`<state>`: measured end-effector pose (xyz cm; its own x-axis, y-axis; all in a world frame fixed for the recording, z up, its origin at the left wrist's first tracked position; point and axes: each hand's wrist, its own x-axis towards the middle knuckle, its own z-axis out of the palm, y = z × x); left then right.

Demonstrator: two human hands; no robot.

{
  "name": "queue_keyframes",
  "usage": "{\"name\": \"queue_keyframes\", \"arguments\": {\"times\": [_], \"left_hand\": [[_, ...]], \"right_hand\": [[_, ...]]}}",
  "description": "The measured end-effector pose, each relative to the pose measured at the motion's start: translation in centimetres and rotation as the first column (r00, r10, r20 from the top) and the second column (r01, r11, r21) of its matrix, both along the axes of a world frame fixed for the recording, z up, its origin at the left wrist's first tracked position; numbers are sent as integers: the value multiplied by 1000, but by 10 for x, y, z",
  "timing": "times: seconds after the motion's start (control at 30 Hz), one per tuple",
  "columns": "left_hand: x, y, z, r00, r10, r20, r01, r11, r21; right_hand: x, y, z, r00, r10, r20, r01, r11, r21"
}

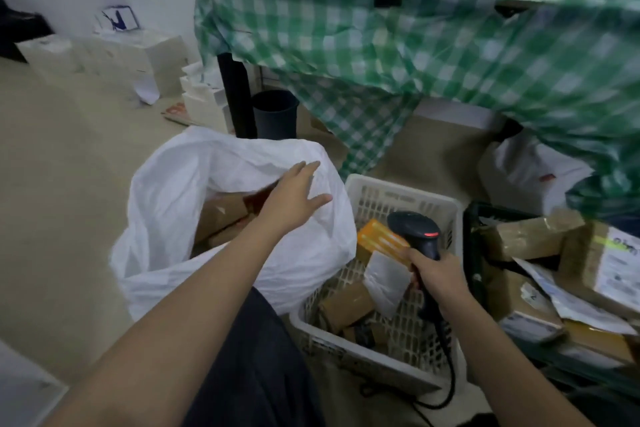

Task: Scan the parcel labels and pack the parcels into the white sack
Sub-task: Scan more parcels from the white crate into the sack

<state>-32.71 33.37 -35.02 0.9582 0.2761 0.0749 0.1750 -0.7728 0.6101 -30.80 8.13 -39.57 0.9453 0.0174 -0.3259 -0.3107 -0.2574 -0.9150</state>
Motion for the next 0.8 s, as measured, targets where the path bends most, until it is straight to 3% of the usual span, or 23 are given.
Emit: {"name": "queue_keyframes", "arguments": {"times": [0.13,0.23,0.4,0.53,0.7,0.8], "left_hand": [[24,-69,-37,975,-223,23,223,975,6],[40,-108,-91,940,-319,-123,315,948,-51],[59,-123,-201,847,-301,-439,263,954,-147],[64,-127,-276,810,-144,-568,132,989,-62],[89,-132,-320,597,-103,-796,174,985,3],[97,-137,-326,588,-38,-808,207,973,105]], "right_hand": [[12,-35,-34,997,-63,-45,60,996,-70],[27,-52,-63,993,-80,-82,71,992,-107],[54,-51,-108,988,-53,-148,37,993,-109],[76,-43,-150,973,-19,-229,-14,989,-144],[99,-30,-192,943,-18,-332,-21,993,-115],[105,-28,-205,930,-26,-366,-12,995,-102]]}}
